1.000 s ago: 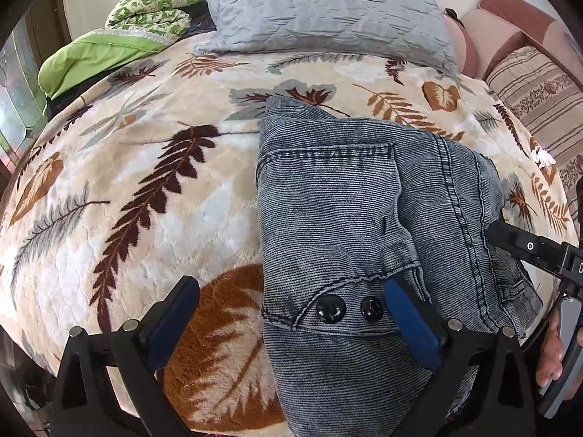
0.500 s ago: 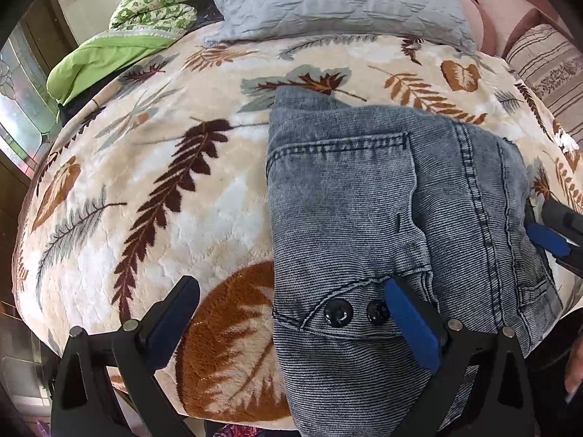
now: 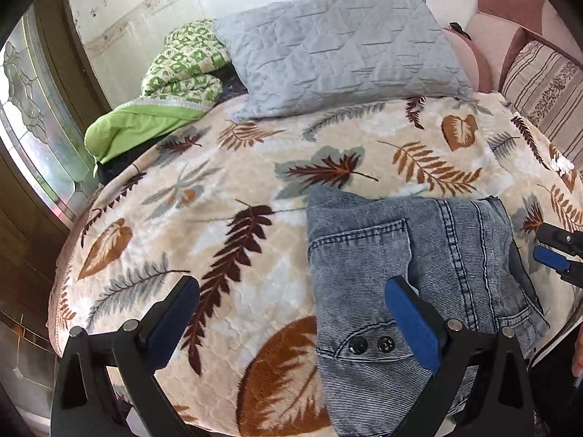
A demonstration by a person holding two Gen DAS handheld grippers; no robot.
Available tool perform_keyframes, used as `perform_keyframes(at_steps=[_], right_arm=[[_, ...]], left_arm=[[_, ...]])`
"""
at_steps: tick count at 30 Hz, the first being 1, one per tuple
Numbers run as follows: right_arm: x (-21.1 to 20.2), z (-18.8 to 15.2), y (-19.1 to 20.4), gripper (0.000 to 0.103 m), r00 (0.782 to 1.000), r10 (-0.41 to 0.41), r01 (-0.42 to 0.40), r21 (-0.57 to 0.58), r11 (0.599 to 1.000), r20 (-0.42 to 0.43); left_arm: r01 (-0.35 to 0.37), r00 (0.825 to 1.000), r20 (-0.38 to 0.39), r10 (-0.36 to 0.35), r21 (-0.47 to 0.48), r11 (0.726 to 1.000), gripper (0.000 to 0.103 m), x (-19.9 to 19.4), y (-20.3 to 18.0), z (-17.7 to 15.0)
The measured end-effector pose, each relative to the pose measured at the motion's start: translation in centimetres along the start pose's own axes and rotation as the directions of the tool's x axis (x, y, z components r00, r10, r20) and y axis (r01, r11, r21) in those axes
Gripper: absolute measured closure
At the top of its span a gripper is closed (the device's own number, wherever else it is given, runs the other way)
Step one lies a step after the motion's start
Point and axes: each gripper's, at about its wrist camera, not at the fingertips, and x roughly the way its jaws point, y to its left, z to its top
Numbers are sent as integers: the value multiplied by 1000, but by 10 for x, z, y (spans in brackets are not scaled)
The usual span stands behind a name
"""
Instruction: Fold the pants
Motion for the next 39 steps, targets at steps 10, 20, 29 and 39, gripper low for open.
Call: perform_keyframes(at_steps=[10,20,29,39], right_arm=[[-3,-4,2,32,1000,-26,26,-18,999,9],[-1,-3,-1,32,999,-36,36,-11,999,-1],[1,-4,-5,32,999,-47,47,6,999,-11],[9,-3,-7,32,997,-65,66,8,998,-36]], left_arm=[[-4,1000,2,4,-33,999,2,0,12,-1],[-11,1000,9,11,-23,1000,2,0,8,0],[-14,1000,15,14,-2,1000,2,2,4,0],[-20,1000,18,20,19,1000,2,5,2,0]])
